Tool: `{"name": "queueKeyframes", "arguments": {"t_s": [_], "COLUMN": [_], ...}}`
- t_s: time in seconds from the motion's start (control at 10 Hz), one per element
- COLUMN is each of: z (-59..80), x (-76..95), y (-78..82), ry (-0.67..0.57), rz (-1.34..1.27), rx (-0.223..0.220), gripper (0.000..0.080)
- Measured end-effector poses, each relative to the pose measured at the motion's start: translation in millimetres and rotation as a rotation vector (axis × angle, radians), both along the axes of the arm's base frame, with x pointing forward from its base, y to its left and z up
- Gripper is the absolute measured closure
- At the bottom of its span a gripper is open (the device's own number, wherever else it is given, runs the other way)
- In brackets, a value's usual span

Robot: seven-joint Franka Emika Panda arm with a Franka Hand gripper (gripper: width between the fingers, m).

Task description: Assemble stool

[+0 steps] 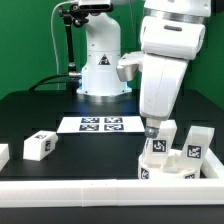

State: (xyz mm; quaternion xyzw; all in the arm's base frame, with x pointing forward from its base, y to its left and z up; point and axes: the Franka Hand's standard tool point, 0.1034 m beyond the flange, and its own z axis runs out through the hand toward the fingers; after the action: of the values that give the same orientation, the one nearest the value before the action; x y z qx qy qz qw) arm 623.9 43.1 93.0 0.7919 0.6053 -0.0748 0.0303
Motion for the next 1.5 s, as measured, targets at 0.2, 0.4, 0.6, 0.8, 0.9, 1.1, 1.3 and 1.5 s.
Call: {"name": "queueKeyframes", "arguments": {"t_s": [0.2,0.4,0.6,0.8,0.9,1.1,1.3,1.5], "z": [-4.1,-4.3,-4.3,-4.3,-4.3,-4.6,-4.7,-4.9], "x": [3.3,3.1,3.2,3.2,3.3,1.6,2.5,2.6], "y": [2.4,1.1,-0.3,-1.1,-2.1,-10.4,-20.2,-22.1], "ry": [-0.004,-0.004,-0.004,-0.011,-0.011,-0.025,-0.048,-0.076], "rz": [-0.022,-0.028,-0.032,-0.080,-0.082,-0.284,-0.453,-0.613], "rx": [-0.004,-0.004,-0.004,-0.008,-0.008,-0.015,-0.019,-0.030], "gripper": [0.0151,0.0178,0.0348,0.0459,0.0459,0.0459,0.0459,0.0459]}}
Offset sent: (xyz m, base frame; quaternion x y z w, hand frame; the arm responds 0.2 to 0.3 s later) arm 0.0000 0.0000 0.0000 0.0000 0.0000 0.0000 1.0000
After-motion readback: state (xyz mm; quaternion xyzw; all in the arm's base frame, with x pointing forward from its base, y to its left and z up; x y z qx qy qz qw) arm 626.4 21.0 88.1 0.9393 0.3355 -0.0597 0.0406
